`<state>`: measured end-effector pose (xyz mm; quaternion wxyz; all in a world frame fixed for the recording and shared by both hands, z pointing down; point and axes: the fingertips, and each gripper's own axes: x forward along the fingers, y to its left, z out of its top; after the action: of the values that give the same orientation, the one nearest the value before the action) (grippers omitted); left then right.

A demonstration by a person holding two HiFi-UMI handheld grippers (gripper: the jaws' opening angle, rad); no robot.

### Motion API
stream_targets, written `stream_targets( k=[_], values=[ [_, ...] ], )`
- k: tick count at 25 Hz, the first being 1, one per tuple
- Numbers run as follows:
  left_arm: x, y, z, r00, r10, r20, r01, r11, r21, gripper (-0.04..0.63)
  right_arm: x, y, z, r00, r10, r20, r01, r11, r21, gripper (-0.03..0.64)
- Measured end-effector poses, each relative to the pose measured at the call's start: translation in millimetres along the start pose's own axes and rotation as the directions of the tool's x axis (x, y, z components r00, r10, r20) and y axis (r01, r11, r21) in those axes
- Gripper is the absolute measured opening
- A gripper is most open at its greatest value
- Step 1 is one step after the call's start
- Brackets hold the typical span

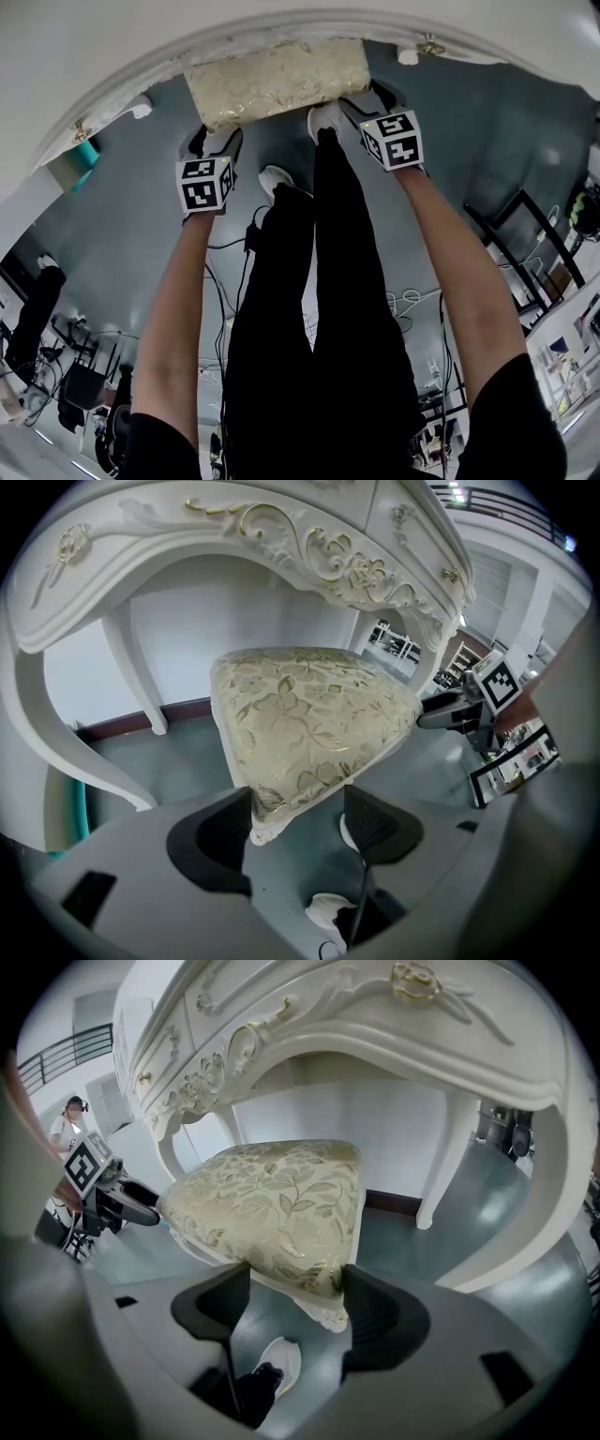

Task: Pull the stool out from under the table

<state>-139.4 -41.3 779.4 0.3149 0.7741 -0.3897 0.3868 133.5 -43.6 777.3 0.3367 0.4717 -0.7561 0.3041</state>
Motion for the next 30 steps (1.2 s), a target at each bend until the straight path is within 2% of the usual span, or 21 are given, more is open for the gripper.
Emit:
stream_targets(
  k=[15, 30],
  values=[
    [-9, -6, -13, 1.0, 0.027, 0.008, -0.026, 0.996, -0.083, 0.301, -3, 4, -4, 1.0, 0.017, -0.016, -0.017, 0.999, -0.031, 0.327],
    [-23, -30, -46, 0.999, 0.024, -0.042, -0.027, 0.996, -0.088, 0.299, -26, 17, -39, 0.997, 0.024, -0.077, -0.026, 1.0, -0.018, 0.324]
  ],
)
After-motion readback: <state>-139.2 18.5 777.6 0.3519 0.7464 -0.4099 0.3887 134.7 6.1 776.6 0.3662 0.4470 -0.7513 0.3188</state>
